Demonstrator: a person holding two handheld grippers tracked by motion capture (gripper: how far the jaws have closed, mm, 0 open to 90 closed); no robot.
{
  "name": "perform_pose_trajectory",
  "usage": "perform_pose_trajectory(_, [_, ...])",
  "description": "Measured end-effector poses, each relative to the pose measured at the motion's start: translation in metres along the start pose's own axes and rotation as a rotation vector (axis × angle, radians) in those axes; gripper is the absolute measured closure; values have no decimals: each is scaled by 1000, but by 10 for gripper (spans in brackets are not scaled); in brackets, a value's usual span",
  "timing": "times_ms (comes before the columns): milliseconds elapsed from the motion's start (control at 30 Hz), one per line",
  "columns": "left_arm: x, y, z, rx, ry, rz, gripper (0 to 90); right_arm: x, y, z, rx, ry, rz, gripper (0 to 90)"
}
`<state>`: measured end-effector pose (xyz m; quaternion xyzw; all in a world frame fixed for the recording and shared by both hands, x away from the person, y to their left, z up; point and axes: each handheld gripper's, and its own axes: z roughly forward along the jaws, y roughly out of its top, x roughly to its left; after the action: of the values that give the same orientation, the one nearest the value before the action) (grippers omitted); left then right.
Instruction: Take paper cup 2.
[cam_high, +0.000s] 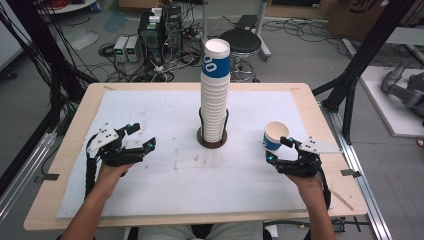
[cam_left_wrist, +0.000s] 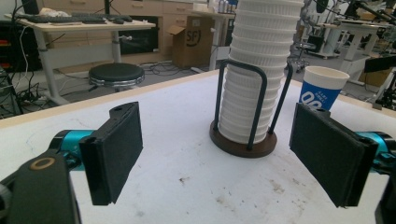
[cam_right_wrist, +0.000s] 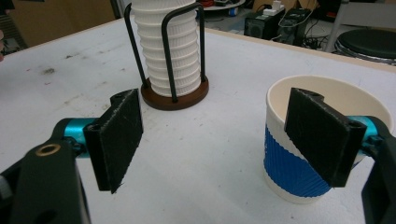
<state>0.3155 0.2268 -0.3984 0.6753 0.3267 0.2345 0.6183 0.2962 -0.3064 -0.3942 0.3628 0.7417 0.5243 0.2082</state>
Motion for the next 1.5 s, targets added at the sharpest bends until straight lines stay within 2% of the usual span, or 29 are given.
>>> perform_pose_trajectory(367, [-2, 0, 1, 6, -6, 6, 171, 2, -1, 1, 8, 18, -8, 202])
perform_pose_trajectory(667, [-3, 1, -3, -3, -13, 0, 171, 5, 2, 3, 15, 58, 18, 201])
perform_pose_trajectory(933, [-4, 0, -7, -2, -24, 0, 172, 11, 6, 11, 13, 83, 15, 201])
perform_pose_trajectory(1100, [-3, 1, -9, -1, -22, -21, 171, 11, 8, 16, 22, 99, 26, 201])
perform_pose_trajectory(1200, [-3, 8, -7, 8, -22, -16, 171, 11, 9, 17, 31, 106, 25, 201])
perform_pose_trajectory(1333, [-1, 26, -3, -22, -53, -36, 171, 12, 9, 18, 39, 110, 15, 201])
perform_pose_trajectory(1500, [-1, 55, 10, -18, -106, -8, 170, 11, 10, 18, 43, 112, 12, 202])
